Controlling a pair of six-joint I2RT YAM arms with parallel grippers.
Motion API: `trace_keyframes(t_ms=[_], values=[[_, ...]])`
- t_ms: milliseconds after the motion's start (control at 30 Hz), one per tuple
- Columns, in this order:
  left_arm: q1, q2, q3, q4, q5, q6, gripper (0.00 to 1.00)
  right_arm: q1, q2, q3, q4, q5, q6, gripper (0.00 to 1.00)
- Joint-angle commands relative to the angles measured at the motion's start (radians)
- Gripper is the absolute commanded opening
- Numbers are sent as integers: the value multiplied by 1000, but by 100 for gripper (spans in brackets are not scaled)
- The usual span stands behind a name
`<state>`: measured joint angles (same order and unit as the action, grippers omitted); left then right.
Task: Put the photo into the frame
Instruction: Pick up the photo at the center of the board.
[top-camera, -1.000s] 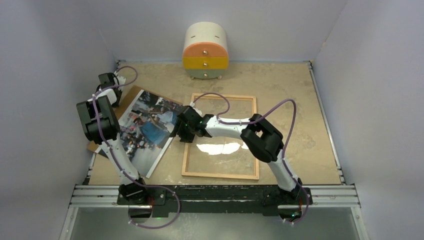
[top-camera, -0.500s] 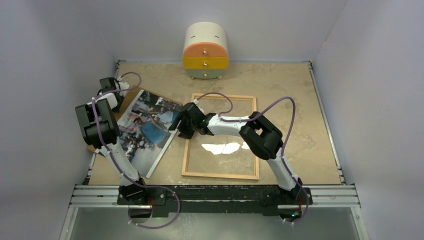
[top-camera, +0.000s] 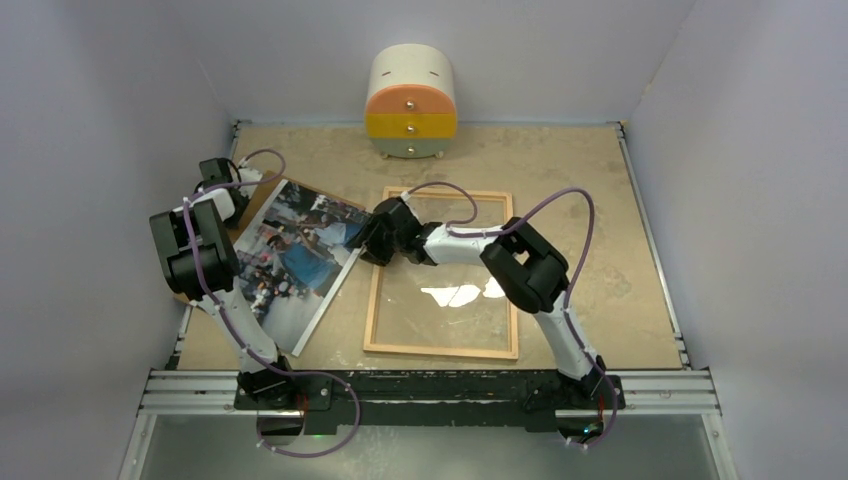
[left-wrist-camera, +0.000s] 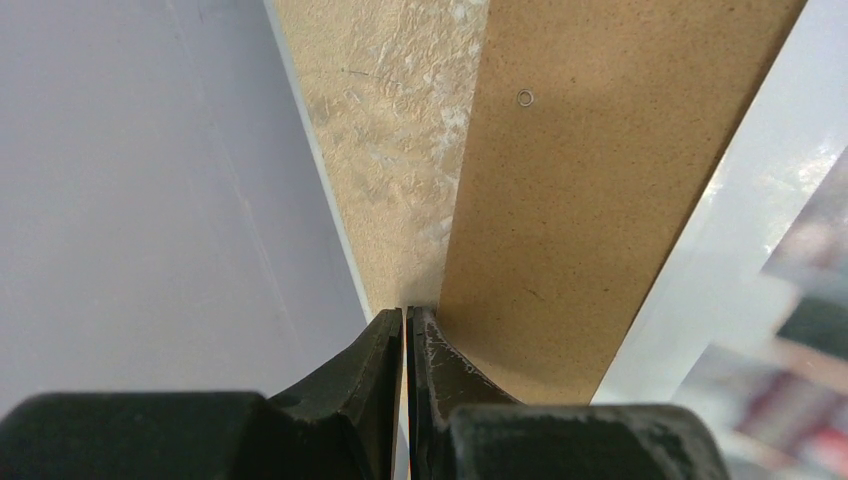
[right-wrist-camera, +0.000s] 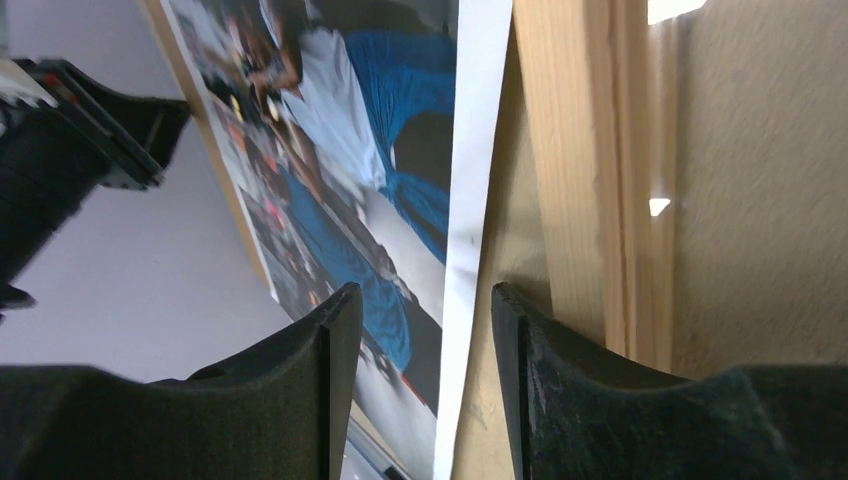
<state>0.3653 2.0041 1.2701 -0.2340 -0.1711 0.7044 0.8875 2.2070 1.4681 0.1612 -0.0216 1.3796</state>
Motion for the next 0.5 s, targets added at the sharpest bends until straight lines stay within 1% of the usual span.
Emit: trace_keyframes(t_ms=[0, 133, 333, 467], values=[[0, 54, -55, -225, 108, -1, 10, -44, 40, -21, -5, 31, 3, 51], [0, 56, -54, -227, 107, 7, 10, -48, 51, 0, 18, 24, -2, 43], [0, 63, -46, -231, 107, 19, 10, -48, 57, -7, 89, 6, -2, 35], [0, 71, -49, -227, 101, 27, 10, -46, 27, -8, 115, 20, -9, 34]])
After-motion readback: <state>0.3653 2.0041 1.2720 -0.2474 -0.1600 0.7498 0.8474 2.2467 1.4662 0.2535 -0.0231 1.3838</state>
